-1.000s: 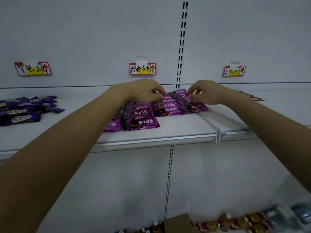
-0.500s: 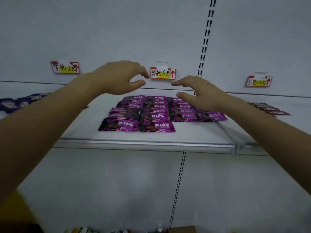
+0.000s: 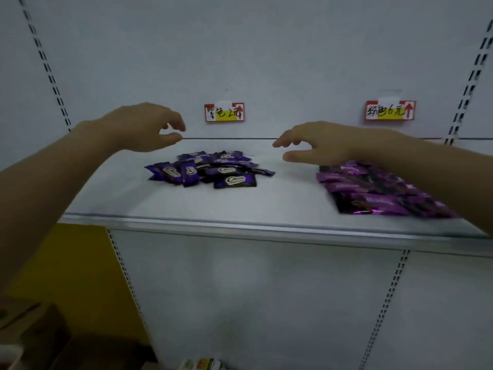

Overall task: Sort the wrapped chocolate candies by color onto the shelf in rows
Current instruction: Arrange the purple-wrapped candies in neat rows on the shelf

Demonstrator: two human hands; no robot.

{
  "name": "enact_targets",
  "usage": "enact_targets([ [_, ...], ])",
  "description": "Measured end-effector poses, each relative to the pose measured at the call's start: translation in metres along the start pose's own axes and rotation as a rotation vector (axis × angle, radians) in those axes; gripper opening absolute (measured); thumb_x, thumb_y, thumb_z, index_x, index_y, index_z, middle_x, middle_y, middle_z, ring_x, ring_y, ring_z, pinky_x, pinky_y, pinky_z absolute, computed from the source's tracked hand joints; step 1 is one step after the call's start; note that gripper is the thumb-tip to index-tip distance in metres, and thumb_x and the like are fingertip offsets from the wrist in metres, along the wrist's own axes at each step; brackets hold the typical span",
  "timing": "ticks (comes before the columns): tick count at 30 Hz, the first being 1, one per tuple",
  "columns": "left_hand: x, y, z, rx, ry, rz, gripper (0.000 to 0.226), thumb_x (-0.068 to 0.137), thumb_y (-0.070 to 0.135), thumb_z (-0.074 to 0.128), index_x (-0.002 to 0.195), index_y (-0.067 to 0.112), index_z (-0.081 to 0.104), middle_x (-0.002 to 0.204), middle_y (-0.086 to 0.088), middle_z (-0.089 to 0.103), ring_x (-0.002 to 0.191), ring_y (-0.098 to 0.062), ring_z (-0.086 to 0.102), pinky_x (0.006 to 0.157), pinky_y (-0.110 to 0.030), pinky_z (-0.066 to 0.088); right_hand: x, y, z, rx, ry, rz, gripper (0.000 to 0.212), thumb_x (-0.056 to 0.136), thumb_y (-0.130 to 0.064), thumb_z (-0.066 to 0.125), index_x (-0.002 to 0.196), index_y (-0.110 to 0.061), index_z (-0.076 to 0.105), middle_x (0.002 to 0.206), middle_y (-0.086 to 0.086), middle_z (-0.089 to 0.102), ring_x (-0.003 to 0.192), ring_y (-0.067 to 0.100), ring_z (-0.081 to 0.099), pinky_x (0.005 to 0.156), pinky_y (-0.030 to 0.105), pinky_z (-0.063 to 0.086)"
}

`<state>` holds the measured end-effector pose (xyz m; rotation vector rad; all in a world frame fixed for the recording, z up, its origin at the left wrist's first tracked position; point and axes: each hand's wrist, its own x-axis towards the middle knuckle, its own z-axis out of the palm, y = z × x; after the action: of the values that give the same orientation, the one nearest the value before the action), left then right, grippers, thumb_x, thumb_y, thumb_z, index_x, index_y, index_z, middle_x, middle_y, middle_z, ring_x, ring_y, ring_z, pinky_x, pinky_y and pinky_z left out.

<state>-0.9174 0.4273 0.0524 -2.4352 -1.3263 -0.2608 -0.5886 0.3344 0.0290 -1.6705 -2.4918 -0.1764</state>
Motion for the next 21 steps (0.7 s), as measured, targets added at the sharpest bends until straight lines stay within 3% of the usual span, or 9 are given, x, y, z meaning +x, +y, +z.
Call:
enact_targets([
  [6, 0.028, -0.093, 0.047, -0.127, -0.136, 0.008, 0.028, 0.094, 0.038, 0.05, 0.119, 0.028, 0.058, 0.122, 0.005, 0.061, 0.101, -0.015, 0.059, 0.093, -0.037, 0.047, 0.063, -0.018, 0.019, 0.051, -0.042, 0.238, 0.038, 0.096, -0.04, 0.045, 0.132, -0.027, 0.05, 0.128, -0.002, 0.057, 0.109, 0.016, 0.054, 0.093, 0.027, 0.037],
  [9, 0.048, -0.1, 0.066, -0.268, -0.199, 0.078, 0.028, 0.097, 0.032, 0.048, 0.123, 0.028, 0.058, 0.127, 0.005, 0.059, 0.105, -0.015, 0.058, 0.095, -0.028, 0.041, 0.084, -0.026, 0.027, 0.093, -0.073, 0.335, 0.036, 0.098, -0.037, 0.042, 0.131, -0.027, 0.052, 0.13, -0.001, 0.057, 0.113, 0.018, 0.053, 0.092, 0.025, 0.034],
  [12, 0.066, -0.083, 0.085, -0.421, -0.257, 0.169, 0.033, 0.098, 0.038, 0.044, 0.129, 0.033, 0.055, 0.135, 0.01, 0.052, 0.117, -0.012, 0.052, 0.099, -0.025, 0.035, 0.11, -0.04, 0.032, 0.12, -0.071, 0.34, 0.035, 0.1, -0.033, 0.041, 0.131, -0.023, 0.054, 0.135, -0.001, 0.053, 0.119, 0.017, 0.051, 0.093, 0.024, 0.031],
  [15, 0.08, -0.062, 0.105, -0.503, -0.247, 0.222, 0.034, 0.098, 0.039, 0.046, 0.129, 0.03, 0.056, 0.129, 0.009, 0.056, 0.11, -0.009, 0.052, 0.09, -0.022, 0.035, 0.14, -0.05, 0.039, 0.147, -0.049, 0.313, 0.033, 0.1, -0.031, 0.041, 0.128, -0.023, 0.056, 0.135, -0.001, 0.055, 0.119, 0.017, 0.05, 0.094, 0.025, 0.033],
  [21, 0.09, -0.056, 0.122, -0.654, -0.133, 0.227, 0.017, 0.091, 0.022, 0.061, 0.107, 0.025, 0.065, 0.105, 0.009, 0.064, 0.099, -0.009, 0.06, 0.072, -0.012, 0.041, 0.176, -0.058, 0.047, 0.053, -0.144, 0.309, 0.026, 0.096, -0.021, 0.05, 0.117, -0.016, 0.064, 0.121, 0.003, 0.063, 0.105, 0.02, 0.057, 0.091, 0.028, 0.041],
])
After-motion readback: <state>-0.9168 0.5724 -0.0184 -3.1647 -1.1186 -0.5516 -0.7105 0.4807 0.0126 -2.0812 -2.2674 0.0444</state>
